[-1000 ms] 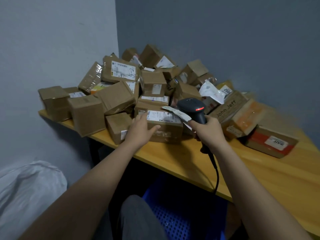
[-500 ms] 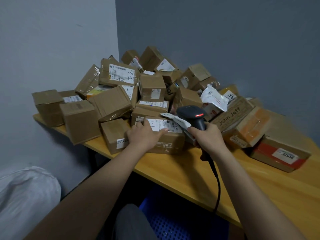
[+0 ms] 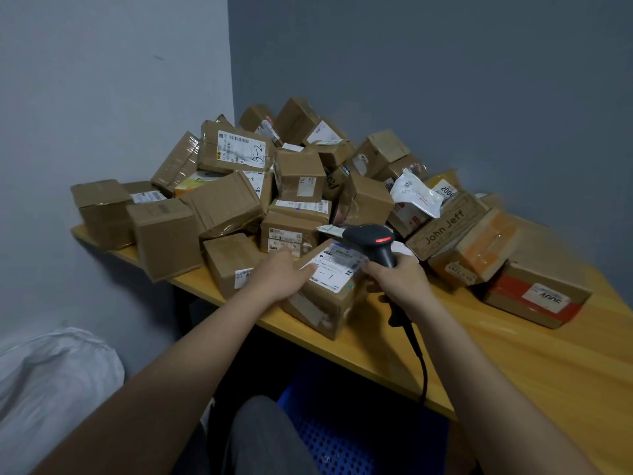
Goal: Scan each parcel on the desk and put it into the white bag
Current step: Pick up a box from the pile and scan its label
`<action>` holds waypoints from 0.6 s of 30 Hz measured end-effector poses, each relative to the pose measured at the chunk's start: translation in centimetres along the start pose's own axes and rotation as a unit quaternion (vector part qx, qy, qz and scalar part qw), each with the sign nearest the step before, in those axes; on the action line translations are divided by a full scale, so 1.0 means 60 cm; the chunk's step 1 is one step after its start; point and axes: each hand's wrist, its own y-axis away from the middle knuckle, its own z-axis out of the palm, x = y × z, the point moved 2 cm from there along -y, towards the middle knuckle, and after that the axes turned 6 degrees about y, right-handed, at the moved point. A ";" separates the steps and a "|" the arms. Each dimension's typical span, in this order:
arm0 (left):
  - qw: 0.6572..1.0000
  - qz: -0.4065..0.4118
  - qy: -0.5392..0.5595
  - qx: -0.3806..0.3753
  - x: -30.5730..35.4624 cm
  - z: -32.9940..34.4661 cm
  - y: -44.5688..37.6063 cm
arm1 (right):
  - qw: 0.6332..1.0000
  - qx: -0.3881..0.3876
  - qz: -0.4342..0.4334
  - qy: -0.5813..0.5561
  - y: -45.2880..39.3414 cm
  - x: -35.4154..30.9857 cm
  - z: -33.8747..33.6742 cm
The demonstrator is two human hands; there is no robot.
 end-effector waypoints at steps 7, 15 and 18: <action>0.985 -0.049 0.125 -0.105 -0.011 0.015 0.051 | 1.000 0.004 0.000 -0.024 0.052 -0.004 0.021; 0.928 -0.070 0.351 -0.101 -0.024 -0.001 0.095 | 0.989 0.026 -0.031 -0.143 0.089 -0.030 0.018; 0.917 -0.047 0.392 -0.050 -0.024 -0.018 0.090 | 0.987 0.022 -0.058 -0.149 0.095 -0.048 0.013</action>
